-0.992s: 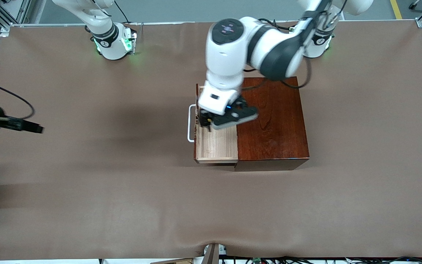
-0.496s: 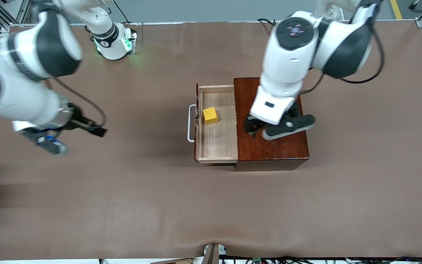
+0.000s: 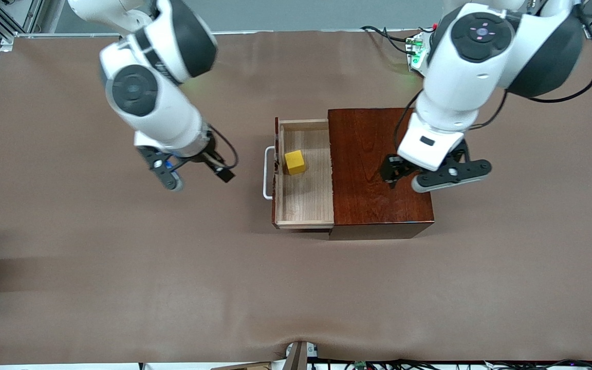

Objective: Open drawer, take yellow block, close drawer

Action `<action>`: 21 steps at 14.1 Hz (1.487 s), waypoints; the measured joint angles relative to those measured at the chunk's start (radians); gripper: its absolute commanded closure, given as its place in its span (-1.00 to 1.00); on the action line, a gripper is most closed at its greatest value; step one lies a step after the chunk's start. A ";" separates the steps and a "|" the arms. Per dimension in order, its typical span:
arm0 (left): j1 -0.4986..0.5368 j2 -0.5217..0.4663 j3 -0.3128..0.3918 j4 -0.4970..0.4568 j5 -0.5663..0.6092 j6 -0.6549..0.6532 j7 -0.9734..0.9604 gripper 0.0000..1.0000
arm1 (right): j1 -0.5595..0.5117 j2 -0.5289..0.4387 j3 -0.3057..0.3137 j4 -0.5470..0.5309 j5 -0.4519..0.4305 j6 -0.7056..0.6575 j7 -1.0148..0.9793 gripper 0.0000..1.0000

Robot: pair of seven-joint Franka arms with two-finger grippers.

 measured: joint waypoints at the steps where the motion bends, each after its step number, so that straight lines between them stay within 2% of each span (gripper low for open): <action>1: 0.015 -0.010 0.000 -0.006 0.000 -0.020 0.048 -1.00 | 0.023 0.019 0.000 -0.001 0.001 0.024 0.066 -1.00; 6: 0.151 -0.063 0.001 -0.018 -0.031 -0.088 0.326 -1.00 | 0.119 0.123 0.000 -0.001 0.002 0.217 0.376 -1.00; 11: 0.307 -0.097 0.002 -0.030 -0.059 -0.176 0.483 -1.00 | 0.191 0.195 -0.001 -0.002 0.003 0.292 0.535 -1.00; 19: 0.340 -0.133 -0.006 -0.050 -0.061 -0.217 0.595 -1.00 | 0.248 0.220 -0.001 -0.045 0.003 0.291 0.551 -0.98; 21: 0.347 -0.155 -0.005 -0.065 -0.061 -0.224 0.634 -1.00 | 0.253 0.238 -0.001 -0.047 0.003 0.316 0.551 -0.03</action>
